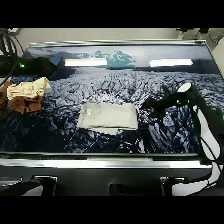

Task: Fold the clothes and pants, and hang the long-sleeved shirts on hangers.

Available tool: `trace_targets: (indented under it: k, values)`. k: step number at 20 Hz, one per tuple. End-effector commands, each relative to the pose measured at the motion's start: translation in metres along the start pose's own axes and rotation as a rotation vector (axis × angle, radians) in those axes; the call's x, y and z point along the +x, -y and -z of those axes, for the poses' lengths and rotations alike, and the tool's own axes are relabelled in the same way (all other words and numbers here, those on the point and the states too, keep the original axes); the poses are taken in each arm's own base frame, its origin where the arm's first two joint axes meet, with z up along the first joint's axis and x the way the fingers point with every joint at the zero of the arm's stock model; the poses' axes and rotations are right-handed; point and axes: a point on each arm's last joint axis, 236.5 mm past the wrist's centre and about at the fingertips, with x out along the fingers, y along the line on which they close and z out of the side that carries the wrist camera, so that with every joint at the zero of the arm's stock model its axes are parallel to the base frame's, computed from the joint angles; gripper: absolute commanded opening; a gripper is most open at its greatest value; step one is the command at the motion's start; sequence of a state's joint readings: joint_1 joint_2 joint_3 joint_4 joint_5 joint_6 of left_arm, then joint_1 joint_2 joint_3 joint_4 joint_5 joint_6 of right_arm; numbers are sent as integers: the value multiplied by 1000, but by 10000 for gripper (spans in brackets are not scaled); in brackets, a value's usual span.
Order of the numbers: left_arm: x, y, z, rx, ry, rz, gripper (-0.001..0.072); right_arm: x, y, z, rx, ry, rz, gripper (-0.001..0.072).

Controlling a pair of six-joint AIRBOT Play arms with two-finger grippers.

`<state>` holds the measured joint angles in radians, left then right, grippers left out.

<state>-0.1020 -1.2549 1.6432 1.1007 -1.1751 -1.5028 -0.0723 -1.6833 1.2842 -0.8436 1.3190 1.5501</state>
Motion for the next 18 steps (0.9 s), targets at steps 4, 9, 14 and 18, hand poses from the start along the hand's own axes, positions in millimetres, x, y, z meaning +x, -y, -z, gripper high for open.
trace_targets:
  k: [4,9,14,18]
  values:
    - [0,0,0,-28,0,0,21,66,-37,12,-13,-87,-288,611]
    - [0,0,0,-34,1,0,21,69,-64,15,-76,-92,-341,48]
    - [1,-1,-1,-32,1,-1,21,-68,-100,-29,-218,143,-327,46]
    - [1,-1,-1,-24,1,-1,21,-211,-39,-55,-101,424,-153,46]
